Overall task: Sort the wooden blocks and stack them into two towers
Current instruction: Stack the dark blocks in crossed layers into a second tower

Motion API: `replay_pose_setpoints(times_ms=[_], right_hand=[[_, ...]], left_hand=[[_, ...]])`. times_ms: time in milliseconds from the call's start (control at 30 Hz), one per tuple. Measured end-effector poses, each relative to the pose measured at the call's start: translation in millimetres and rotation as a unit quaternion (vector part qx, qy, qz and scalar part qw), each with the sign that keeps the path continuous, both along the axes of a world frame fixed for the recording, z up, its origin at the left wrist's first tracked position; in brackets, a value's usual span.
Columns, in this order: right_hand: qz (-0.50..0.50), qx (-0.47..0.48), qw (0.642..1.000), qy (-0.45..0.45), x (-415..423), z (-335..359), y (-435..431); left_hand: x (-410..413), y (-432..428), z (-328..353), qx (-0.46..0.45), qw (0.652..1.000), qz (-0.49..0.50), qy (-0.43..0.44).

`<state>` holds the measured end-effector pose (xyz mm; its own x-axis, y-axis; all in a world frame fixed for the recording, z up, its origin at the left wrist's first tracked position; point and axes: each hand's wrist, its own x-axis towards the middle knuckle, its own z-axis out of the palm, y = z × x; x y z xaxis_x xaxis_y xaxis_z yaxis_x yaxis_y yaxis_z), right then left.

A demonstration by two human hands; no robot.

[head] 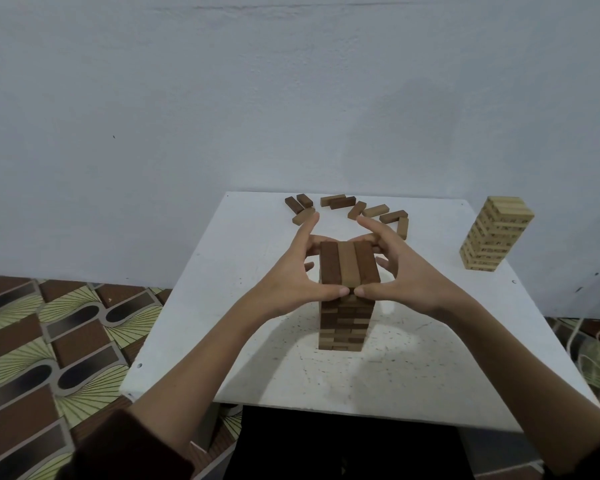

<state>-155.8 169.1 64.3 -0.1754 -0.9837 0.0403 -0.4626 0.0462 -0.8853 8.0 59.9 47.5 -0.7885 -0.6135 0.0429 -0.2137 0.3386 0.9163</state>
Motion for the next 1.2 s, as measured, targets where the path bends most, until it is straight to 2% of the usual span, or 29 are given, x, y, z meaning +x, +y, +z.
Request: replay_pose_setpoints(times_ms=[200,400,467,600,933,1200], right_hand=[[0.005,0.012,0.999,-0.029,2.1,-1.4,2.7],[-0.068,-0.001,0.989,-0.128,13.2,-9.5,4.7],[-0.094,-0.008,0.979,-0.178,19.9,-15.3,1.0],[-0.112,-0.036,0.958,-0.263,29.9,-23.4,-3.6],[-0.142,-0.053,0.955,-0.255,40.0,-28.9,-6.4],[-0.153,-0.055,0.948,-0.273,44.2,-27.8,-6.3]], left_hand=[[2.7,3.9,-0.6,0.043,0.999,-0.016,0.025],[-2.2,17.2,-0.4,0.179,0.98,0.052,0.071],[-5.4,25.5,-2.6,0.176,0.979,0.067,0.075],[-11.3,30.3,-8.1,0.237,0.961,0.085,0.111],[-18.3,28.7,-19.2,0.201,0.973,0.076,0.086],[-16.0,32.9,-17.1,0.223,0.967,0.079,0.098]])
